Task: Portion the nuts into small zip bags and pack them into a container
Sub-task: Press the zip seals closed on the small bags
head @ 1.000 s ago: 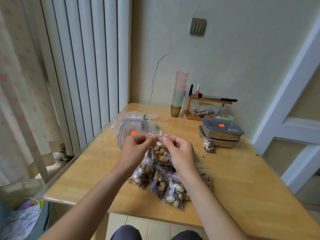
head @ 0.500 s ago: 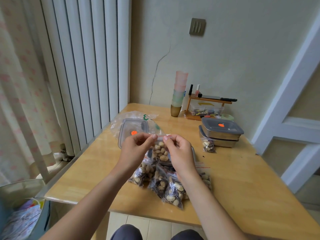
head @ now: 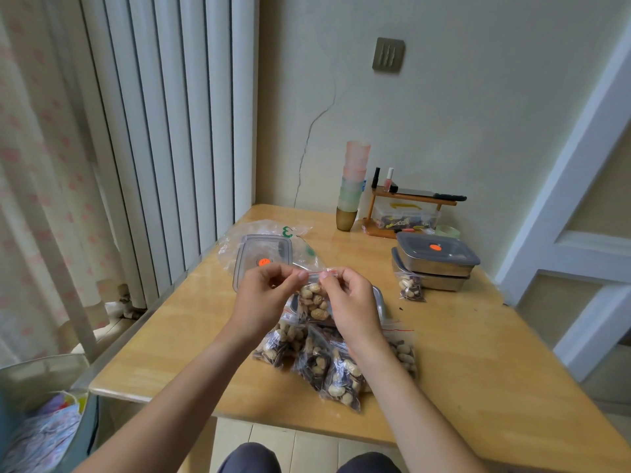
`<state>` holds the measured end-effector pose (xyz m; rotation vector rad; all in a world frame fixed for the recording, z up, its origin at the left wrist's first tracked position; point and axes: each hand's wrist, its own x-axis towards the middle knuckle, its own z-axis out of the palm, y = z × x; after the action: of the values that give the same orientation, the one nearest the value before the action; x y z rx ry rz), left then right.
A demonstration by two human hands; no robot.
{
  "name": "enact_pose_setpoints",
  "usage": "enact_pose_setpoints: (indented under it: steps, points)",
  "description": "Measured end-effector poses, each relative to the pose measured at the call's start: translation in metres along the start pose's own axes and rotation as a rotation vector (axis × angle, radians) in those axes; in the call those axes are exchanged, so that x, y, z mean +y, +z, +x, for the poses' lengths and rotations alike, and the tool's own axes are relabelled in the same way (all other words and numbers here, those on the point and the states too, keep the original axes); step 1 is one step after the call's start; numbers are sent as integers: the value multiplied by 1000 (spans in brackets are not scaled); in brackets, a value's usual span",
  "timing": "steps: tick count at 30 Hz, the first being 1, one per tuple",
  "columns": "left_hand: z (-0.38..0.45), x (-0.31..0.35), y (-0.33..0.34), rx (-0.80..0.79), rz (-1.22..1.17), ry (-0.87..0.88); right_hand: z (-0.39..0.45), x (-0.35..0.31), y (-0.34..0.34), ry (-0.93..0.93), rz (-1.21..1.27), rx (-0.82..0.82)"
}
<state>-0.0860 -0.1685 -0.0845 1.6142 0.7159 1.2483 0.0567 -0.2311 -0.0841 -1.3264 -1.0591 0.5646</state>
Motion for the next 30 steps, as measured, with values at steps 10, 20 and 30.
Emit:
enact_pose_setpoints:
  steps: [10,20,30]
  points:
    - [2,2,-4,-42,67,-43,2,2,-2,-54,-11,-102]
    - [-1,4,-1,-135,-147,-109,6,8,2,-101,-102,-53]
    - [0,-7,-8,10,-18,-125,-1,10,3,74,75,-94]
